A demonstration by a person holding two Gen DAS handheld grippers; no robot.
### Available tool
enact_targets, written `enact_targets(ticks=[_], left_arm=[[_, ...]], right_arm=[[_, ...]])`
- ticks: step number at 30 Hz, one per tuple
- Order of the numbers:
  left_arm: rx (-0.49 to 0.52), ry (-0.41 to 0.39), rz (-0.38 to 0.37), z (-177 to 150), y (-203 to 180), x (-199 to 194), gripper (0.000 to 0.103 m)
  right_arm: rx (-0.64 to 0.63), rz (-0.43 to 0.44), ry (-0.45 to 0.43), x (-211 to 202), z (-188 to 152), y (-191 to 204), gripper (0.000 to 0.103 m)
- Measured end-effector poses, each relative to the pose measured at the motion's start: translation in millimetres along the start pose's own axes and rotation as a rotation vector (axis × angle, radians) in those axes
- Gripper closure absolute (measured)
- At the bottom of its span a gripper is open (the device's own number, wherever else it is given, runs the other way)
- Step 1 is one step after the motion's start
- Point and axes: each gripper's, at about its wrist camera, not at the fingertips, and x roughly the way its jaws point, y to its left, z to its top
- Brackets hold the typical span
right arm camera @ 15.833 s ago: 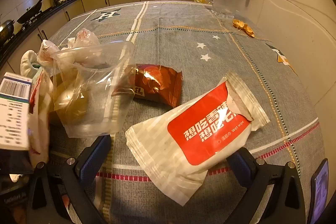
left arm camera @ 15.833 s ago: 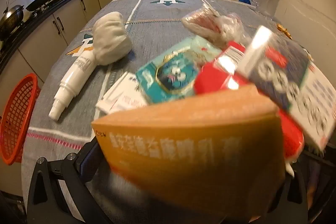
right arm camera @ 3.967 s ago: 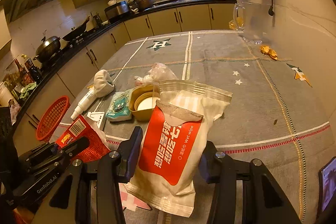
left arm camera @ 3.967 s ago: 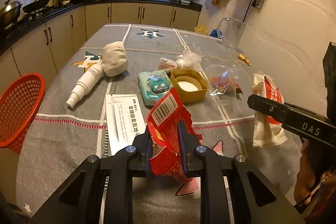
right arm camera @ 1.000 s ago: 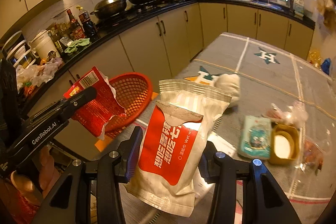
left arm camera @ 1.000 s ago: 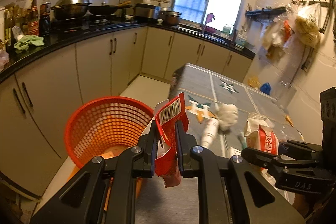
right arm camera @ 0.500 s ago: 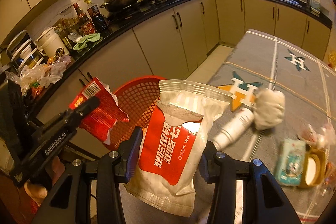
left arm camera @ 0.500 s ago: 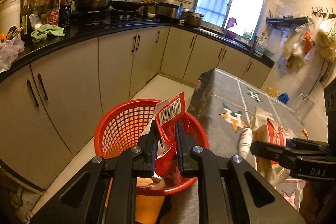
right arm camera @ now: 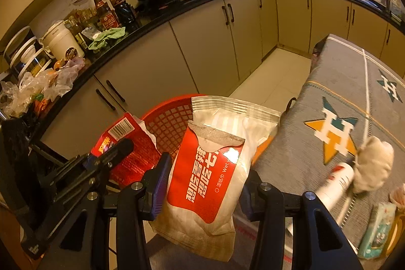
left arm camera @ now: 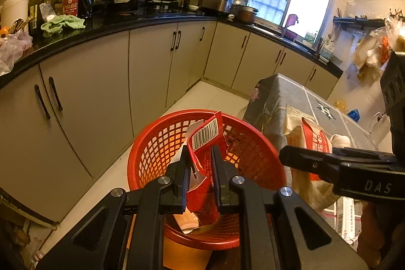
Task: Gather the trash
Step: 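Open both tools to drop the red box and wipes into the basket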
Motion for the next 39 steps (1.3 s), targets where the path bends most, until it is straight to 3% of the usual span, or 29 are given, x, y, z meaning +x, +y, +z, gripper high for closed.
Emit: enact_targets(ticks=[8, 12, 18, 26, 39], left_arm=[[-0.014, 0.012, 0.006, -2.0, 7.9, 8.1, 0.088], [-0.028, 0.018, 0.006, -2.7, 10.6, 9.2, 0.077], [-0.025, 0.004, -0.003, -3.7, 6.4, -1.3, 0.071], [0.031, -0.023, -0.028, -9.1, -27.7, -24.8, 0.059], [0.115, 0.045, -0.103, -37.1, -100.1, -27.4, 0.058]], right_arm=[[0.020, 0.010, 0.011, 16.9, 5.6, -1.4, 0.049], [0.021, 0.020, 0.001, 12.9, 6.1, -0.8, 0.048], [0.044, 0.033, -0.024, -7.0, -0.6, -7.0, 0.048], [0.040, -0.006, -0.060, -41.4, -26.6, -13.4, 0.046], [0.138, -0.031, -0.113, -106.3, -86.5, -72.6, 0.046]])
